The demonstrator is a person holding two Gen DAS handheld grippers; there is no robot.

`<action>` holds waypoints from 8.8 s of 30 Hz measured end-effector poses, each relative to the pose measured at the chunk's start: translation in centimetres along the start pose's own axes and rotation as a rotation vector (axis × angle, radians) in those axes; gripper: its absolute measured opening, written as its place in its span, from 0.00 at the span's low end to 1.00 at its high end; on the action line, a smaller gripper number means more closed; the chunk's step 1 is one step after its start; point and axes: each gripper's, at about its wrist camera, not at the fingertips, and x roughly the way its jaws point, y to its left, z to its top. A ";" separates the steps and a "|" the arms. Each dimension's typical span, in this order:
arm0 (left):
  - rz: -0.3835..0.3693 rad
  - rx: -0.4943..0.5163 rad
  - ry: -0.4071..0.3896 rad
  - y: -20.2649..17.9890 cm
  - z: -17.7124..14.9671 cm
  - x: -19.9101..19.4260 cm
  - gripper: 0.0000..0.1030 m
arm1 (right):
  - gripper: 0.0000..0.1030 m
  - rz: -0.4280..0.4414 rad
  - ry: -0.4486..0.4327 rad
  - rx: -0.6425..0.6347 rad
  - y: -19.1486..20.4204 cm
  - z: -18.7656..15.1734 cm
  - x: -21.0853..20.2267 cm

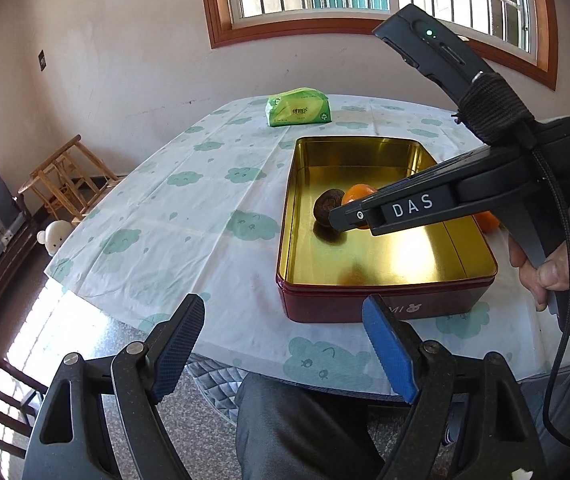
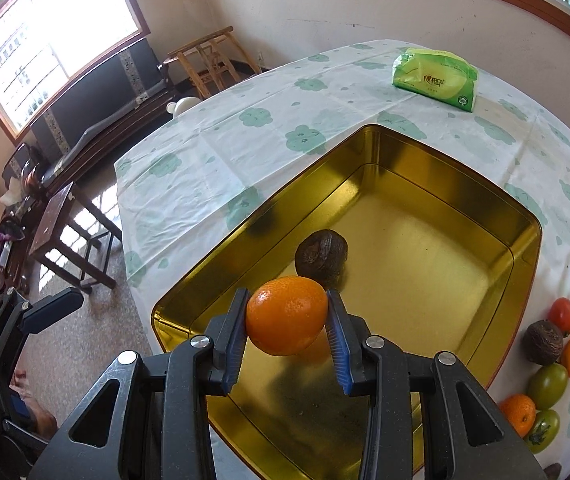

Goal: Organize fruits
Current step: 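Carry the tangerine into the tin and open the right gripper, then move the left gripper back toward the remaining fruits, then grasp the large orange tangerine with the left gripper, then carry the tangerine toward the tin while the right gripper grasps a dark brown fruit, then lower the tangerine into the tin and open the left gripper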

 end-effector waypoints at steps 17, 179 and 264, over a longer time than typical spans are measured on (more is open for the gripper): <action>0.012 -0.027 0.014 2.0 -1.2 0.6 0.80 | 0.37 -0.060 0.082 0.031 1.1 1.3 3.4; -0.414 0.254 0.140 -18.7 3.8 -0.7 0.33 | 0.35 -0.310 -0.282 0.383 -22.5 -20.9 -14.3; -0.065 0.102 0.031 -8.5 5.2 6.1 0.56 | 0.35 -0.381 -0.264 0.505 -24.7 -21.4 -14.3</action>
